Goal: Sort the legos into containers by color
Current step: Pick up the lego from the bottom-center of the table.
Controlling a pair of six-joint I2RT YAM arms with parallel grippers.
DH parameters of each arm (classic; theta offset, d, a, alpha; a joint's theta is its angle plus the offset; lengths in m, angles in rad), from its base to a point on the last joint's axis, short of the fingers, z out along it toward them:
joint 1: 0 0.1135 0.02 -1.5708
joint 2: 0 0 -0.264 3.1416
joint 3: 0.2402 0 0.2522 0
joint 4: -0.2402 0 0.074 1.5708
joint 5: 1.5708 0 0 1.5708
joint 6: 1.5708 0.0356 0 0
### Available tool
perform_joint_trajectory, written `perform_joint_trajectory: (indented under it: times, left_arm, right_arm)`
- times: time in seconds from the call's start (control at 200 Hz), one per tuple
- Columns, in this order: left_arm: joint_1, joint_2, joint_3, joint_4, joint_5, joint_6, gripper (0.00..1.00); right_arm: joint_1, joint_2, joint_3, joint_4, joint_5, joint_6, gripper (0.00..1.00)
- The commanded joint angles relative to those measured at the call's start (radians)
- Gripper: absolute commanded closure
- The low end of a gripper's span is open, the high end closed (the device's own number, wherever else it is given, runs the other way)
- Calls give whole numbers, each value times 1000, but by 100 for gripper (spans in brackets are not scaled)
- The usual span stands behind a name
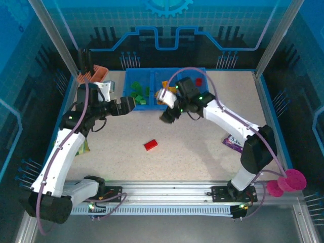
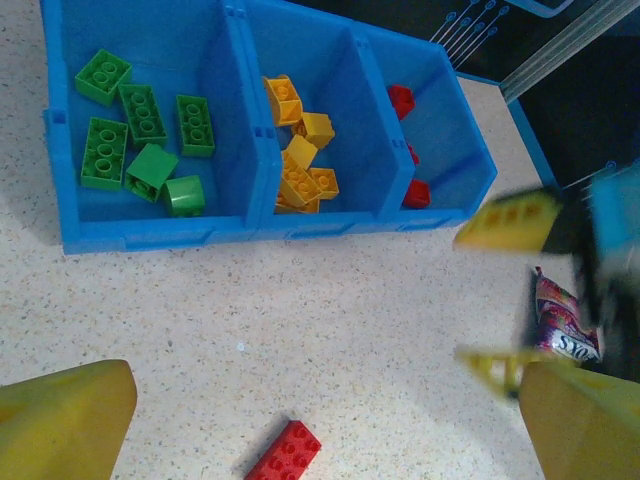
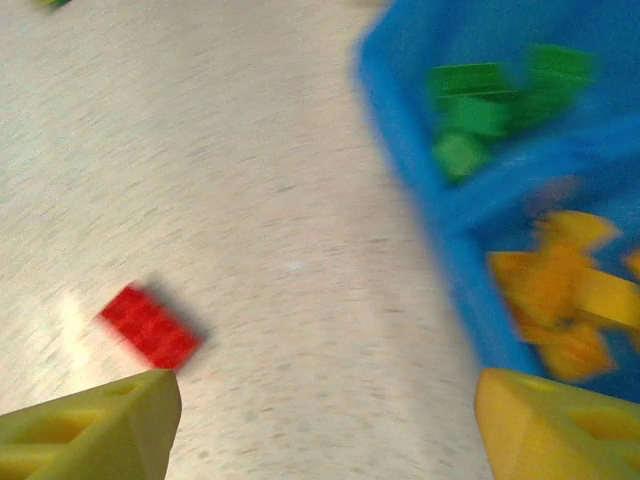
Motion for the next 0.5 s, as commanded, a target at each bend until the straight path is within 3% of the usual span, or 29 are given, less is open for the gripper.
perform_joint_trajectory:
  times: [0.0,0.09,0.205,0.495]
  left_arm:
    - [12,-37,-30,-10,-9,13,1]
    - [12,-53,-65,18,17,-10,1]
    - [12,-53,-103,43,30,-21,1]
    - [19,-46,-109,27,19,7,1]
  right_arm:
    - [8,-5,-57,10,-236,-264,21]
    - [44,11,-87,26,-272,-385,17]
    - [112,72,-78,24,-218,-487,14]
    - [219,225,-60,110,-16,-518,15]
